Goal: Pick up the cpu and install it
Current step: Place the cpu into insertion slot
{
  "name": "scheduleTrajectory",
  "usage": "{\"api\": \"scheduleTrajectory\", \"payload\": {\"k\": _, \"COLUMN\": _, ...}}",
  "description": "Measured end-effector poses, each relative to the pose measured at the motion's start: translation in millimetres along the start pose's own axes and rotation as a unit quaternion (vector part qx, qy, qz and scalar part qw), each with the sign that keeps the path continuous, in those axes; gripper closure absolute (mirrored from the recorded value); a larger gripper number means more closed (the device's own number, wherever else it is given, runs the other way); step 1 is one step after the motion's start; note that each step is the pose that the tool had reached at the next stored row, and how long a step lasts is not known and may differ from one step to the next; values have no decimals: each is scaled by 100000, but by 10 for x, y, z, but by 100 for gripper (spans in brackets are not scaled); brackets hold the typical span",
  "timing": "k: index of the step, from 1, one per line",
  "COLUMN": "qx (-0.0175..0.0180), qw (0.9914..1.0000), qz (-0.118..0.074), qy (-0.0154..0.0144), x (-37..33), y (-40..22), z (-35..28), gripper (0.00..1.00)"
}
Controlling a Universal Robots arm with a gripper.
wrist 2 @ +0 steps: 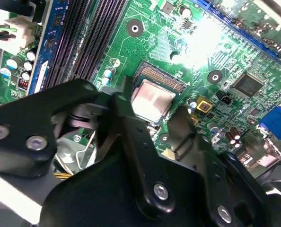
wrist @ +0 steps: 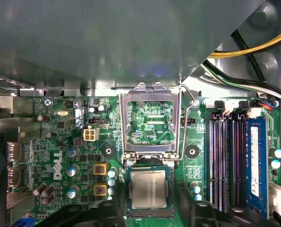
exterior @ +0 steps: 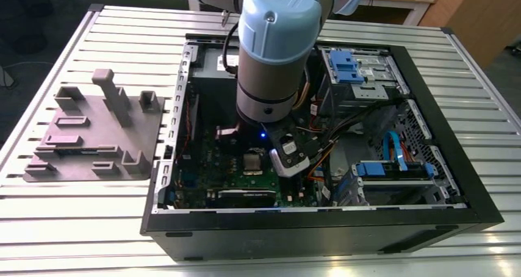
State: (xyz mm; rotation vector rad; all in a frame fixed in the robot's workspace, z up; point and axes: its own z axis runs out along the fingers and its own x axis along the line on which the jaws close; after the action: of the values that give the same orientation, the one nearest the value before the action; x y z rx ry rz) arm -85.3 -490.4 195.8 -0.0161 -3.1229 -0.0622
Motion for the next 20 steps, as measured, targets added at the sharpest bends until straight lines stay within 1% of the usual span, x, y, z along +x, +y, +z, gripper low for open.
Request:
{"api": "scheduleTrajectory", "payload": {"k": 1, "qx": -13, "qw": 100000, "qz": 0, "qy": -6, "x": 0, "y": 0, "z": 3, "gripper": 44}}
{"api": "scheduleTrajectory", "payload": {"k": 2, "qx": -39, "qw": 100000, "qz": 0, "qy": -11, "x": 0, "y": 0, "z": 10, "gripper": 38}}
{"api": "scheduleTrajectory", "payload": {"k": 4, "qx": -71, "qw": 100000, "qz": -2, "qy": -3, "x": -1, "y": 0, "z": 31, "gripper": 38}}
{"api": "scheduleTrajectory", "payload": {"k": 6, "qx": -186, "qw": 100000, "qz": 1, "qy": 6, "x": -1, "y": -1, "z": 55, "gripper": 38}}
{"api": "scheduleTrajectory", "payload": {"k": 7, "qx": -252, "qw": 100000, "qz": -2, "qy": 28, "x": 0, "y": -2, "z": 60, "gripper": 39}}
{"api": "scheduleTrajectory", "payload": {"k": 8, "qx": -395, "qw": 99999, "qz": -2, "qy": -5, "x": -1, "y": -2, "z": 67, "gripper": 39}}
{"api": "scheduleTrajectory", "payload": {"k": 10, "qx": -458, "qw": 99999, "qz": -8, "qy": -5, "x": -2, "y": -1, "z": 70, "gripper": 52}}
{"api": "scheduleTrajectory", "payload": {"k": 12, "qx": -473, "qw": 99999, "qz": -10, "qy": 5, "x": -2, "y": -1, "z": 67, "gripper": 53}}
{"api": "scheduleTrajectory", "payload": {"k": 15, "qx": -474, "qw": 99999, "qz": -3, "qy": 10, "x": 0, "y": -1, "z": 40, "gripper": 53}}
{"api": "scheduleTrajectory", "payload": {"k": 17, "qx": -482, "qw": 99999, "qz": -27, "qy": 4, "x": 0, "y": -3, "z": 35, "gripper": 53}}
{"api": "scheduleTrajectory", "payload": {"k": 18, "qx": -460, "qw": 99998, "qz": -422, "qy": 28, "x": -1, "y": -20, "z": 31, "gripper": 53}}
{"api": "scheduleTrajectory", "payload": {"k": 20, "qx": -461, "qw": 99998, "qz": -473, "qy": 29, "x": -1, "y": -24, "z": 31, "gripper": 53}}
